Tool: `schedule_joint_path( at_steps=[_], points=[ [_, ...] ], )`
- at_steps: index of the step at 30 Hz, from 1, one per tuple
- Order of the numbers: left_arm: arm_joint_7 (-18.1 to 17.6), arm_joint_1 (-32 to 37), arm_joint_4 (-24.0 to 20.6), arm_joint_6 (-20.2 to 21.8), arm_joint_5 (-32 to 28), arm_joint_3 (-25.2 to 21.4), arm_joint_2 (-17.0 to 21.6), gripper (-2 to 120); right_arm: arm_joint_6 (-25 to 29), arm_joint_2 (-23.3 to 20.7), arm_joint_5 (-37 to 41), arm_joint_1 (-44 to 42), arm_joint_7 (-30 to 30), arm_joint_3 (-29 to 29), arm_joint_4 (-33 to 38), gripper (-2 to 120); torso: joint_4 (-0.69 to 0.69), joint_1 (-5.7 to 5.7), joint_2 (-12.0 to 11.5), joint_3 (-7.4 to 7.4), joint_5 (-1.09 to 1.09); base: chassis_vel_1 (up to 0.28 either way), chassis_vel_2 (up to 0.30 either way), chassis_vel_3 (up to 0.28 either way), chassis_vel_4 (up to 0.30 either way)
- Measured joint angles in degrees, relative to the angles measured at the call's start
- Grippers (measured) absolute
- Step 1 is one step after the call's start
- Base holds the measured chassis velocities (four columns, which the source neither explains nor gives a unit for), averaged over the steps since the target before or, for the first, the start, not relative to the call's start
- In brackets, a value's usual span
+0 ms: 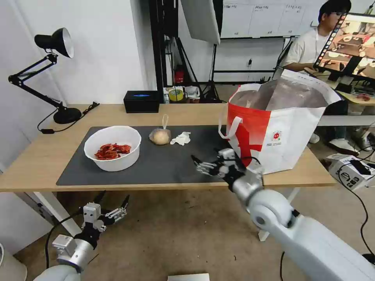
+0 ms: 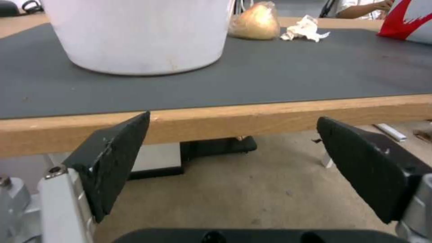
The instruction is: Pick up the trash from the table and place it into the takeout bag.
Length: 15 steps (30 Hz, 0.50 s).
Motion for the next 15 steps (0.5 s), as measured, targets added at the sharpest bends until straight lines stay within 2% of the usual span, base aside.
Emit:
schedule_joint_path(
  at_steps=[9, 15],
  points=[
    [0.0, -0.1, 0.2, 0.0, 0.1, -0.2, -0.2, 100, -3.8, 6.9, 4.0, 13.2, 3.4, -5.9, -10.4, 100, 0.01, 0.0, 0.0, 0.0, -0.01, 0.0, 0.0, 0.0, 0.0],
    [0.1, -0.4, 0.7, -0.1, 0.0, 0.0, -0.3, 100, -6.2, 12.4, 4.2, 19.6, 6.4, -9.1, -21.2, 100, 0.01, 0.0, 0.0, 0.0, 0.0, 0.0, 0.0, 0.0, 0.0]
  ],
)
